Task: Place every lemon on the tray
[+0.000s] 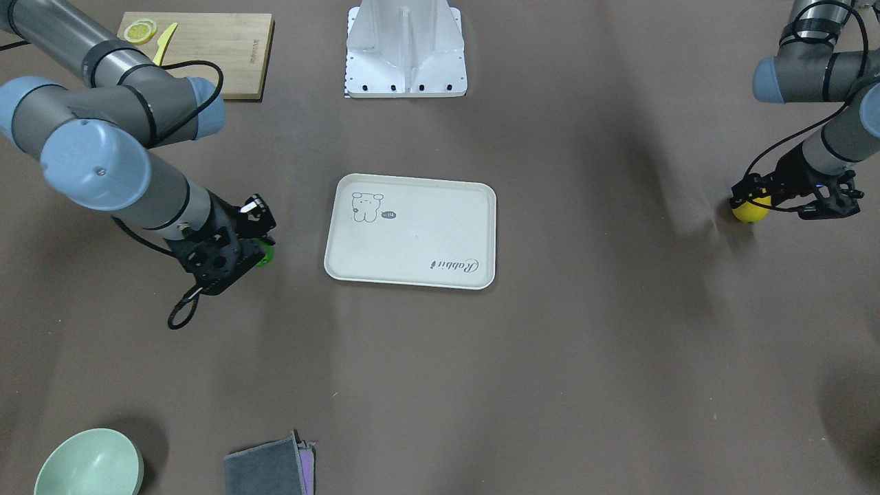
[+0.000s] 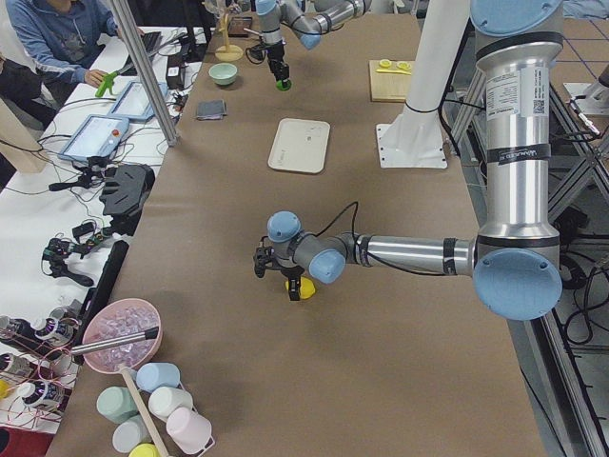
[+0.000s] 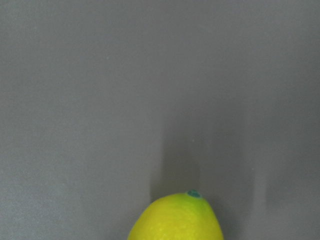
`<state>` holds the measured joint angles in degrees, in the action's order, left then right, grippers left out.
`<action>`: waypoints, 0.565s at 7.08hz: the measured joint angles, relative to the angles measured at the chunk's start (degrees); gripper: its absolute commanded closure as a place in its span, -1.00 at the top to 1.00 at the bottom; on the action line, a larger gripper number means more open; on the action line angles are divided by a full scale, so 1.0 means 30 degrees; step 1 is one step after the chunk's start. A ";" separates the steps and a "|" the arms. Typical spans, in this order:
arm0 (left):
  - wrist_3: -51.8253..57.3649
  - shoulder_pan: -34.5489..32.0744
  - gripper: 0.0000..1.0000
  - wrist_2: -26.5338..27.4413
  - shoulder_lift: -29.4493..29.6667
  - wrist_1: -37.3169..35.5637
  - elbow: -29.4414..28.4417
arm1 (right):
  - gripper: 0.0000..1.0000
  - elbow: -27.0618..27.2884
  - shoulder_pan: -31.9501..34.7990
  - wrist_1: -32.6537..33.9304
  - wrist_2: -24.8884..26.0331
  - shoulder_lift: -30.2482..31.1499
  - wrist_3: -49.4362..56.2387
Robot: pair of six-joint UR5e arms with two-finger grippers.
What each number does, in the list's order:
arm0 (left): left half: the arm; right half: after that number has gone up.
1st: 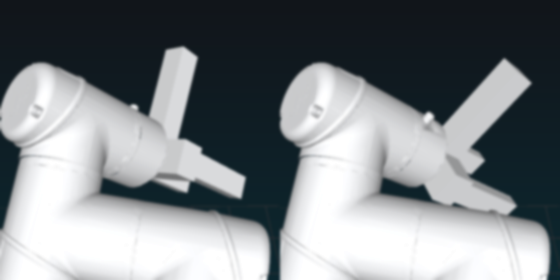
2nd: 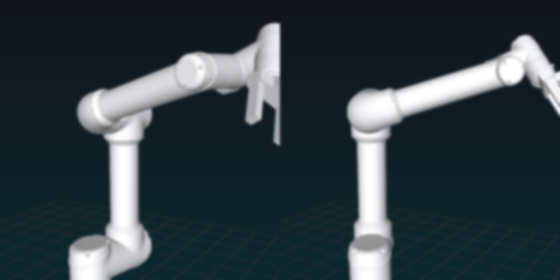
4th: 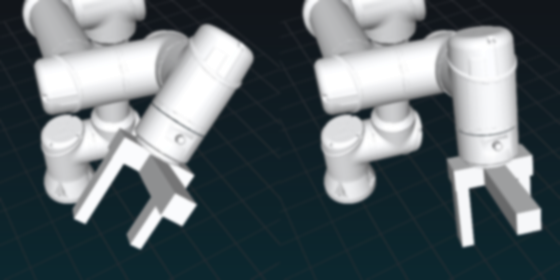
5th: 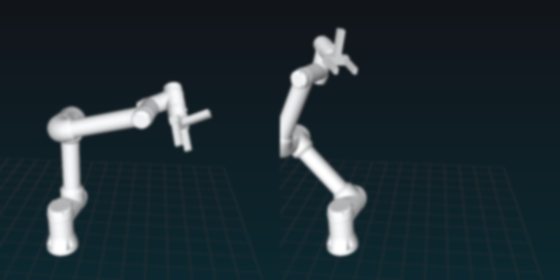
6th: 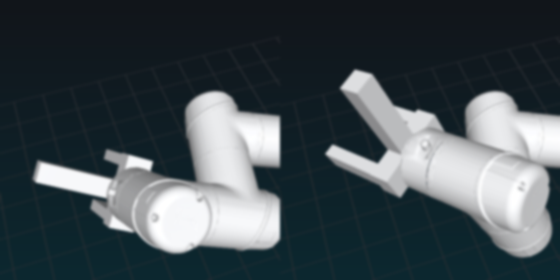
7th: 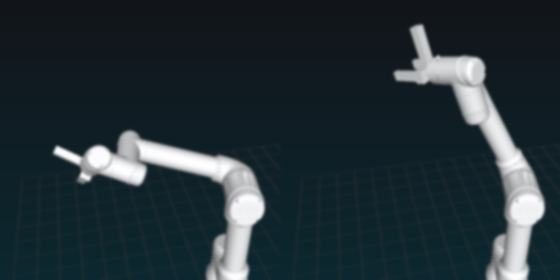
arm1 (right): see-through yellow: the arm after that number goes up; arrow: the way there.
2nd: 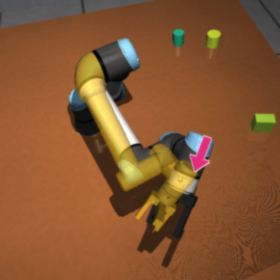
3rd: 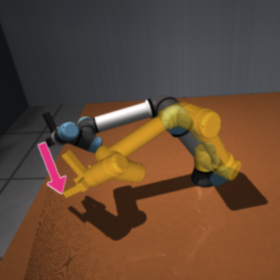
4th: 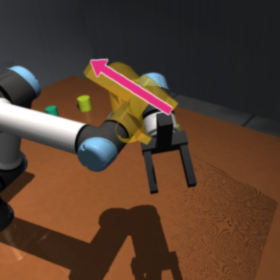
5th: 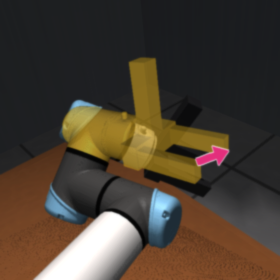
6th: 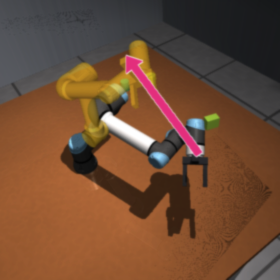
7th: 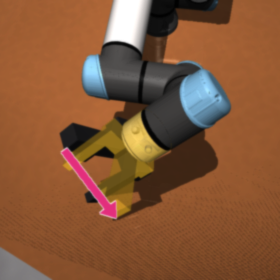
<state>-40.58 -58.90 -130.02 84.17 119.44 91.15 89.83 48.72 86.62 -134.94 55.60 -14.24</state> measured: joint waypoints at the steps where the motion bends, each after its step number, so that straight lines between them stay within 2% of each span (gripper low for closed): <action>1: -0.0013 0.0053 -1.00 0.0047 -0.0112 0.0242 0.0014 | -0.29 -0.0124 -0.0828 -0.0843 0.0190 -0.0496 0.0007; 2: -0.0034 0.0082 -1.00 0.0065 -0.0163 0.0441 0.0003 | -0.28 -0.0410 -0.1645 -0.1694 0.0463 -0.0872 0.0019; 3: -0.0053 0.0096 -1.00 -0.0034 -0.0076 0.0361 0.0012 | -0.16 -0.0967 -0.2351 -0.2428 0.0704 -0.1204 0.0019; 4: -0.0027 0.0127 -1.00 -0.0375 0.0255 -0.0338 0.0266 | 0.57 -0.1471 -0.3002 -0.3079 0.1105 -0.1394 -0.0012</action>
<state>-40.67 -58.52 -131.14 84.94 118.43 91.95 85.41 39.71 77.38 -131.63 51.42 -14.27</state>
